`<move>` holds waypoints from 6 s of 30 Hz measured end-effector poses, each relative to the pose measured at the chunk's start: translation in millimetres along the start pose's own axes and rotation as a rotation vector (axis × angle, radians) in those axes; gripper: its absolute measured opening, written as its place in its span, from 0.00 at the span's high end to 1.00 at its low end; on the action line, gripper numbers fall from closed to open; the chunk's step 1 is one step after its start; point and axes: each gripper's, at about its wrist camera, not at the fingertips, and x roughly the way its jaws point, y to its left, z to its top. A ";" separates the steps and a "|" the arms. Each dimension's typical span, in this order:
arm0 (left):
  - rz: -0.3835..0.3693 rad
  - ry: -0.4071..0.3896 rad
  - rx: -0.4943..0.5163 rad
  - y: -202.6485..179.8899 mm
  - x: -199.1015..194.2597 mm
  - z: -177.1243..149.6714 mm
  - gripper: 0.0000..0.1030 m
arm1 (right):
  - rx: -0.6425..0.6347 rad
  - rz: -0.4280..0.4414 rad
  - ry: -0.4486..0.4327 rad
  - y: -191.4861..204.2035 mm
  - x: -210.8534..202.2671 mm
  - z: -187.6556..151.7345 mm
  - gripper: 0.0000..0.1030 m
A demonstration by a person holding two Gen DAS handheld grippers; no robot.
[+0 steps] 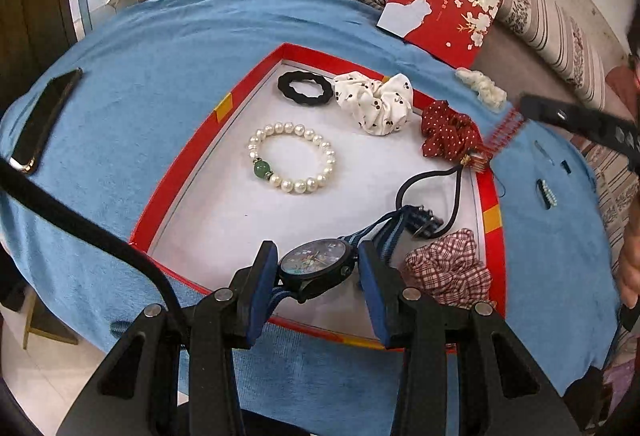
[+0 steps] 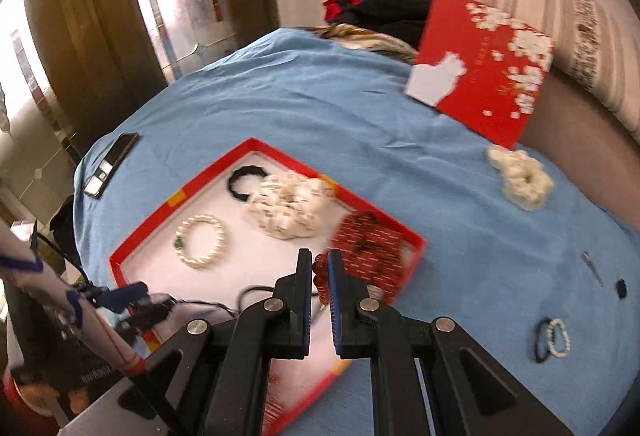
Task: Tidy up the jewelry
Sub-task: 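Carry the watch into the red tray with the left gripper while the right drops the red bead bracelet there, then move the right gripper to the pearl bracelet and grasp it, then grasp the black hair tie with the left gripper while the right holds the pearl bracelet, then carry the black hair tie and pearl bracelet into the tray and release both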
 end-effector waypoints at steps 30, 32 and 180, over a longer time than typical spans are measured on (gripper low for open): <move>-0.065 -0.190 -0.021 6.6 -70.7 56.0 0.61 | 0.075 0.055 0.027 18.8 50.6 8.1 0.60; -0.055 -0.211 -0.008 1.3 -72.3 68.1 0.61 | 0.052 0.027 -0.017 15.2 27.7 0.2 0.59; -0.007 -0.076 0.079 -73.0 -45.1 60.9 0.96 | 0.549 -0.154 -0.194 -214.5 -124.8 -171.6 0.94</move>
